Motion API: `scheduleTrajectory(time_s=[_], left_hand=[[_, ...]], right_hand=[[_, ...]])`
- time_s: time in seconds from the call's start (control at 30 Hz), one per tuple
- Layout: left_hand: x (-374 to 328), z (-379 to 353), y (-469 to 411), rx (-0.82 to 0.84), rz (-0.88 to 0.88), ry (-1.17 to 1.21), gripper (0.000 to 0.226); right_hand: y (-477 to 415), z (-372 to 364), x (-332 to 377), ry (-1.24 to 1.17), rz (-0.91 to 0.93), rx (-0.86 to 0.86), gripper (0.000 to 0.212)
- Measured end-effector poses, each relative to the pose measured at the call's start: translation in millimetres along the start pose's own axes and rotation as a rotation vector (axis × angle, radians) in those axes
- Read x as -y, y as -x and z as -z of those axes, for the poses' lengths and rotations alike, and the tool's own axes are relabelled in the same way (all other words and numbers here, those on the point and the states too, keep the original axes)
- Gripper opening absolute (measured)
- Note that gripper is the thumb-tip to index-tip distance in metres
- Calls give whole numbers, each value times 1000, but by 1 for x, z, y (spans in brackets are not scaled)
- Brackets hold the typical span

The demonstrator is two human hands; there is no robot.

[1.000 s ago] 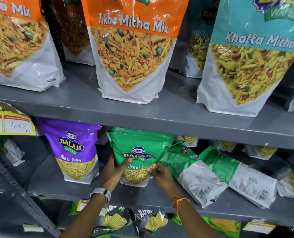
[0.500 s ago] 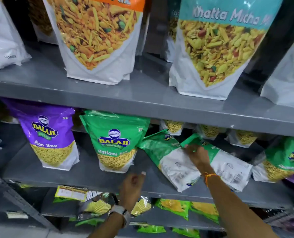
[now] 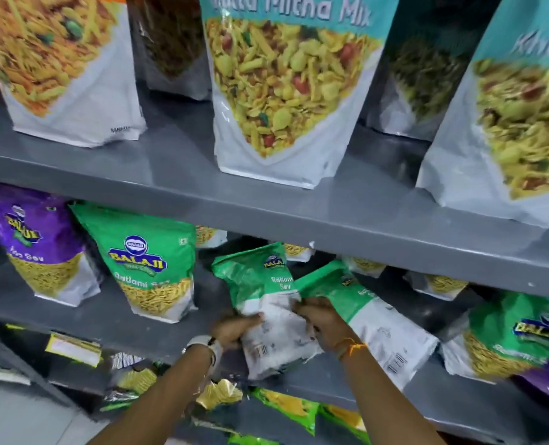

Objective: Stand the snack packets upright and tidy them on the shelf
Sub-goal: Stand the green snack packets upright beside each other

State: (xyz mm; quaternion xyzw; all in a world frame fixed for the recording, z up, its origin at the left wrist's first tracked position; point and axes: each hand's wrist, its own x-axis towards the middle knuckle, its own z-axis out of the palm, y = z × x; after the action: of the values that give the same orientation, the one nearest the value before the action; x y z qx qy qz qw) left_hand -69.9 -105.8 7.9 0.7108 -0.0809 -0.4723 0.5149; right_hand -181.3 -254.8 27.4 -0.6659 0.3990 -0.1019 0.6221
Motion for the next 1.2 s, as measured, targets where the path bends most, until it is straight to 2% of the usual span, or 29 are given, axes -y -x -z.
scheduleTrajectory(time_s=[0.13, 0.2, 0.3, 0.37, 0.43, 0.5, 0.6, 0.67, 0.73, 0.83, 0.93, 1.03, 1.1, 1.2], left_hand=[[-9, 12, 6, -112, -268, 8, 35], [-16, 19, 5, -148, -398, -64, 43], [-30, 30, 3, -121, -512, -132, 48], [-35, 36, -2, -90, -512, -174, 59], [-32, 37, -3, -52, -455, -260, 80], [-27, 38, -3, -24, -382, -311, 87], [-22, 42, -7, 84, -332, -223, 81], [-23, 47, -7, 199, -300, -70, 65], [-25, 49, -7, 257, -264, 108, 45], [-27, 44, -9, 239, -256, 205, 50], [-35, 30, -11, 233, -268, 279, 50], [-34, 27, -12, 177, -221, 120, 77], [-26, 29, -10, 119, -239, 102, 99], [-13, 30, 0, 94, -284, 31, 105]], right_hand=[[7, 2, 13, -175, 135, 33, 19], [5, 2, 21, -259, 196, 18, 26], [4, 1, 23, -235, 291, -32, 24], [6, -1, 17, -235, 296, -83, 31], [8, -2, 5, -204, 302, -131, 40], [13, -3, -5, -166, 304, -178, 47], [18, -5, -16, -156, 311, -230, 45], [21, -11, -20, -109, 305, -310, 35], [27, -21, -25, -102, 314, -432, 35], [37, -47, -32, -138, 362, -602, 37], [45, -76, -36, -27, 410, -628, 31], [51, -96, -30, 33, 382, -554, 64], [52, -101, -24, 39, 327, -492, 89], [50, -101, -16, 75, 231, -369, 111]])
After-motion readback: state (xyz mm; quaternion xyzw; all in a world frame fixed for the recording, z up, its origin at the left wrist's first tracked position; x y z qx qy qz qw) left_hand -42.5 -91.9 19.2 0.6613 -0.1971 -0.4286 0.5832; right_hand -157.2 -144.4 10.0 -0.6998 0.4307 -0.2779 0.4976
